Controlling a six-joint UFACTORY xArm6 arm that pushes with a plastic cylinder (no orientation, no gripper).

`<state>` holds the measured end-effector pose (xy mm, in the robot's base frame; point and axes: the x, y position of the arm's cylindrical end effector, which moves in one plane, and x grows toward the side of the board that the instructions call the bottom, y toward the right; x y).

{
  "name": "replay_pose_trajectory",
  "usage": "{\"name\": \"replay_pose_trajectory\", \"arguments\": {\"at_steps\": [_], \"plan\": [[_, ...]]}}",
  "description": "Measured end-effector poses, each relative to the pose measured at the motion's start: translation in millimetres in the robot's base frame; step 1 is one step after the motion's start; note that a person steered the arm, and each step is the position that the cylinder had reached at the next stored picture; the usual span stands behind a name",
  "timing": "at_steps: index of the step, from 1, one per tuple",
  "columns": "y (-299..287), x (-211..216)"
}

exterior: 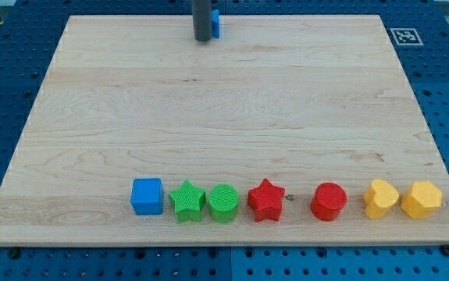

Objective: Push the blue cube towards the blue triangle

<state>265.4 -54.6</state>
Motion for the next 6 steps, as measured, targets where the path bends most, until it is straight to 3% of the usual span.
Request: {"name": "replay_pose_trajectory", "arguments": {"at_steps": [2,4,5,6], "plan": [[-120.5,145.3],[-155.4,322.5],[-120.4,352.5],[-104.3,351.1]]}}
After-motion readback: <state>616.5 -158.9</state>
